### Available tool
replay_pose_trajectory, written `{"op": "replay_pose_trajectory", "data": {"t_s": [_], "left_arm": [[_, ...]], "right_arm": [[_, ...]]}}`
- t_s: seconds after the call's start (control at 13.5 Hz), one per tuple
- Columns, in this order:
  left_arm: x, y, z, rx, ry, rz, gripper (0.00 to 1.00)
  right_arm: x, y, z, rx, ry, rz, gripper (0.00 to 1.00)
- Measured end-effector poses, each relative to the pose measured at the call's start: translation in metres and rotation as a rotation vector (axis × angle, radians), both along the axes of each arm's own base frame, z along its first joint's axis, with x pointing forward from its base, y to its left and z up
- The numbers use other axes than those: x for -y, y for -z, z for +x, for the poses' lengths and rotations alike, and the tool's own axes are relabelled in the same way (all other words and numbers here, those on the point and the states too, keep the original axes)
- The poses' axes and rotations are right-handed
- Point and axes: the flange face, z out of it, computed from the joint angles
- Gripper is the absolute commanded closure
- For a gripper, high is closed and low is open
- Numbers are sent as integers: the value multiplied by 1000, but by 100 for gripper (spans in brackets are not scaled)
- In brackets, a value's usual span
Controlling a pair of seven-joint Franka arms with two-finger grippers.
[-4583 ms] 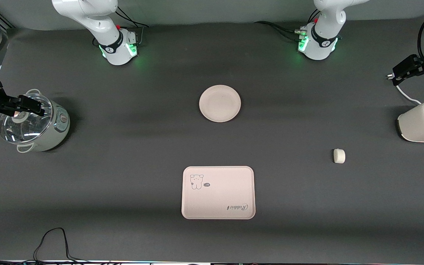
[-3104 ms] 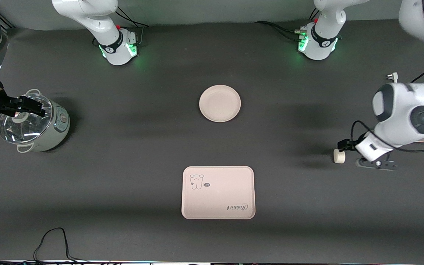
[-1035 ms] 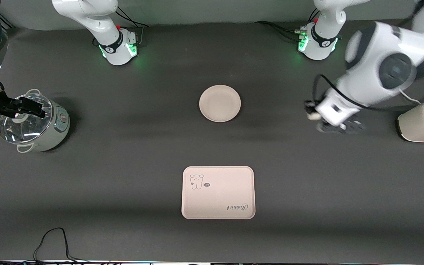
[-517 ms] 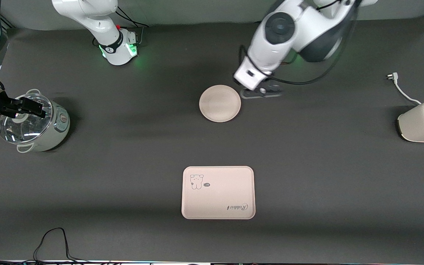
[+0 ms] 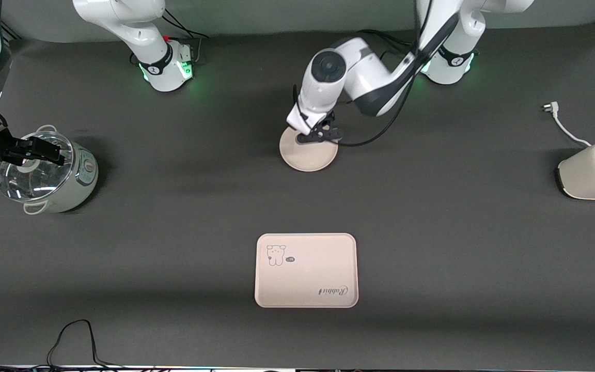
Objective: Place bun in plate and plate on tray
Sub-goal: 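Carry the bun with the left gripper over the white plate, then release the bun onto the plate and return the left gripper to rest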
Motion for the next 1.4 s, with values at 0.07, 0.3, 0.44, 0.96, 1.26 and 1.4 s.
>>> {"op": "replay_pose_trajectory", "data": {"t_s": [0.07, 0.3, 0.44, 0.96, 1.26, 1.4], "left_arm": [[2, 23, -2, 8, -1, 18, 66], [3, 68, -5, 1, -7, 49, 60], [5, 72, -6, 1, 0, 51, 12], [12, 65, -3, 30, -21, 54, 0], [-8, 25, 46, 28, -45, 101, 0], [-29, -30, 89, -1, -33, 88, 0]], "right_arm": [[0, 0, 0, 0, 0, 0, 0], [0, 0, 0, 0, 0, 0, 0], [0, 0, 0, -1, 0, 0, 0], [0, 1, 0, -1, 0, 0, 0], [0, 1, 0, -1, -1, 0, 0], [-1, 2, 0, -4, -3, 0, 0]]}}
